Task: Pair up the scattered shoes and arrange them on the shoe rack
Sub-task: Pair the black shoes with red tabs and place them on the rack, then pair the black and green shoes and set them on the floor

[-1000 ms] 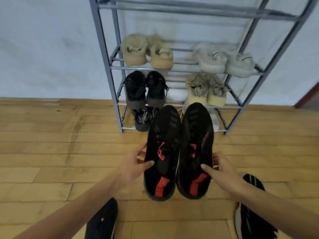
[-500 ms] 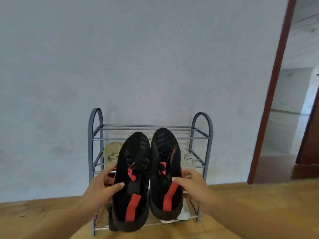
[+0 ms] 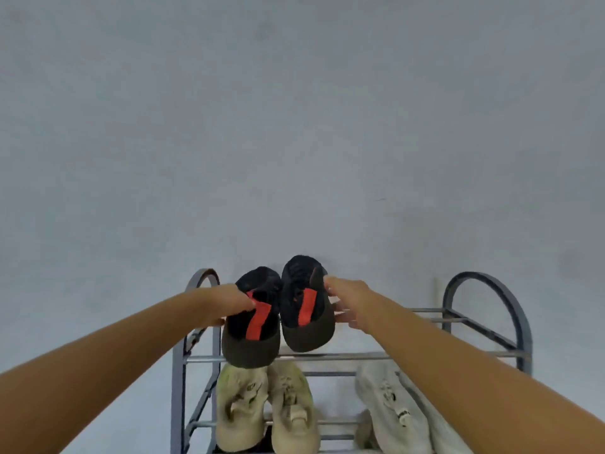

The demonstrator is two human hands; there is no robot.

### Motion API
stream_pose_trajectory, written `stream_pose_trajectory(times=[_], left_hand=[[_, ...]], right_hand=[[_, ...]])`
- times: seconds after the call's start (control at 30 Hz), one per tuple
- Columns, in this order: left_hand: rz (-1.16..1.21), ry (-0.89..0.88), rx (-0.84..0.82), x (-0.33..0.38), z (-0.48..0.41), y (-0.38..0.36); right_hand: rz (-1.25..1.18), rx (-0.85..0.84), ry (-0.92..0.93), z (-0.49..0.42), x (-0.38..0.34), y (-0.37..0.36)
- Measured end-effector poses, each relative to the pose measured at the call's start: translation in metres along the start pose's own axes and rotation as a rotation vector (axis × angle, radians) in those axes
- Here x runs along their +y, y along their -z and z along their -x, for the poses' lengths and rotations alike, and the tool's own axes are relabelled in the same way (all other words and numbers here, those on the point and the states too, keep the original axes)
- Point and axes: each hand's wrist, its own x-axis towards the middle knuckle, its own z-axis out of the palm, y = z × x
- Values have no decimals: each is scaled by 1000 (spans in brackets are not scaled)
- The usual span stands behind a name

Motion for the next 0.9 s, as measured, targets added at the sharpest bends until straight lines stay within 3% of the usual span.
stream_pose_trajectory(times=[0.1,0.2,0.27,0.37,0.47,0.5,0.57,0.7,0.73,0.8,0.9], left_hand=[[-310,-29,-15,-21,-28,-34],[-230,-131,51,-27,-33,-44],[-125,-240,209,-35,-23,-47],[-113,-529,428,-62,36,-64],[-154,-813,285,-130,119,-99],[-137,-791,192,-166,147,-120],[-101,-560,62,-251,207,-171],[-210,275,-191,-376,329,-272],[-294,371,-276,-392,354,-290],[-425,372,-362,-405,387,-307],[-635,366,-404,-399,400,-313]], right_hand=[[382,22,-3,-36,34,-21],[296,62,19,-37,51,-14],[217,59,80,-23,54,-4],[196,159,286,25,74,23],[393,116,396,92,143,61],[433,91,355,112,179,75],[430,73,99,158,265,103],[592,146,-399,248,452,137],[650,120,-516,266,490,138],[707,65,-675,290,542,136],[792,98,-748,302,570,123]])
